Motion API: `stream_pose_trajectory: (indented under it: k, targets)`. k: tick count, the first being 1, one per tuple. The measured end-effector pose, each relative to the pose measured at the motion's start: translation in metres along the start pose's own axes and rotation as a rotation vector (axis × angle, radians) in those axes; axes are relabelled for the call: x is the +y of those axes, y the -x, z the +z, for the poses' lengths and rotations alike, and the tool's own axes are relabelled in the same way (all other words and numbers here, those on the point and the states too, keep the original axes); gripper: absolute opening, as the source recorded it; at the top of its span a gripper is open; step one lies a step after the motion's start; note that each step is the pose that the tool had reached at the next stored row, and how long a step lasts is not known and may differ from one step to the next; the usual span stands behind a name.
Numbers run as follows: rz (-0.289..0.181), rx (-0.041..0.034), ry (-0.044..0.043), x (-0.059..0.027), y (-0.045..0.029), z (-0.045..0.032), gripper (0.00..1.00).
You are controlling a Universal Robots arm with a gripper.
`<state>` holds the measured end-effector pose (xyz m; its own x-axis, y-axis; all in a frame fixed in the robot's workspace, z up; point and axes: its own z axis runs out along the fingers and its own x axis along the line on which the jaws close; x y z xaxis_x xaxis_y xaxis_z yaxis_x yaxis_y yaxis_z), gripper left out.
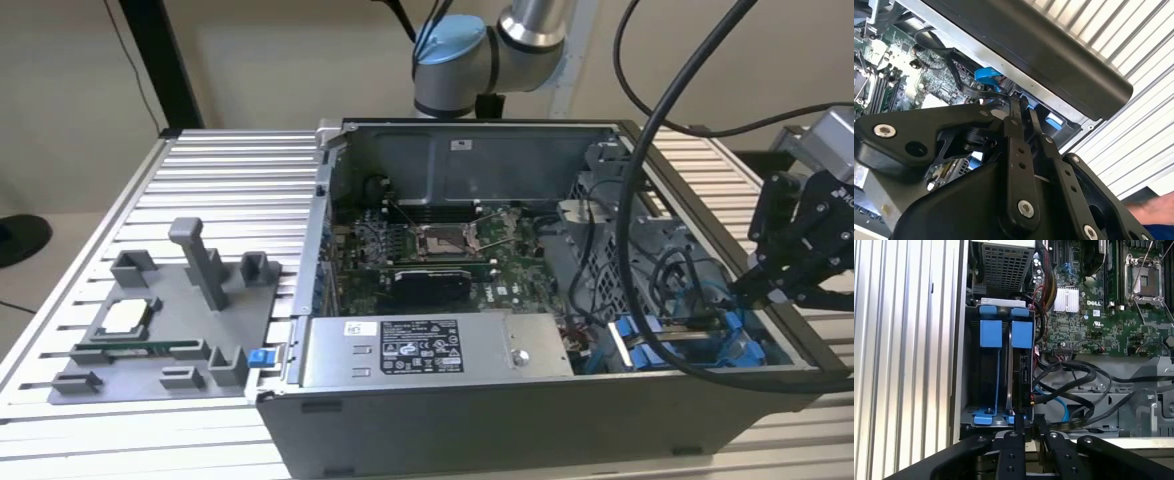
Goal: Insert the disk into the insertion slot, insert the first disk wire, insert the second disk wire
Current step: 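Insert the second disk wire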
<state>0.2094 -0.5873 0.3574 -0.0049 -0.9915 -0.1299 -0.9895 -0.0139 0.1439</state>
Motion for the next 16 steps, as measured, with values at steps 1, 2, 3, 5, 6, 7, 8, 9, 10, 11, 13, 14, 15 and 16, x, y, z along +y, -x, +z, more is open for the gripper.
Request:
stream_pose_trajectory:
  k: [1, 2, 3, 5, 6, 7, 8, 9, 10, 11, 13, 14, 15, 16]
  targets:
    - [0.0, -0.0001, -0.0013, 0.0, 0.0, 0.0, 1.0]
    - [0.0, -0.0003, -0.0025, 0.0, 0.0, 0.0001, 1.0]
    - [0.001, -0.0004, -0.0034, 0.0, 0.0001, 0.0001, 1.0]
    - [0.002, -0.0006, -0.0046, 0.0, 0.0001, 0.0001, 1.0]
    - [0.002, -0.0007, -0.0049, 0.0, 0.0001, 0.0001, 1.0]
    - [0.002, -0.0008, -0.005, 0.0, 0.0001, 0.0001, 1.0]
    - [0.003, -0.0009, -0.0051, 0.0, 0.0001, 0.0001, 1.0]
    - [0.003, -0.001, -0.0052, 0.0, 0.0002, 0.0001, 1.0]
    - [0.003, -0.001, -0.0053, 0.0, 0.0002, 0.0001, 1.0]
    - [0.003, -0.001, -0.0053, 0.0, 0.0002, 0.0001, 1.0]
    - [0.004, -0.0011, -0.0055, 0.0, 0.0002, 0.0001, 0.0]
    - [0.004, -0.0013, -0.0055, 0.0, 0.0002, 0.0001, 0.0]
    - [0.005, -0.0014, -0.0055, 0.0, 0.0002, 0.0001, 0.0]
    - [0.005, -0.0017, -0.0056, 0.0, 0.0002, 0.0002, 0.0]
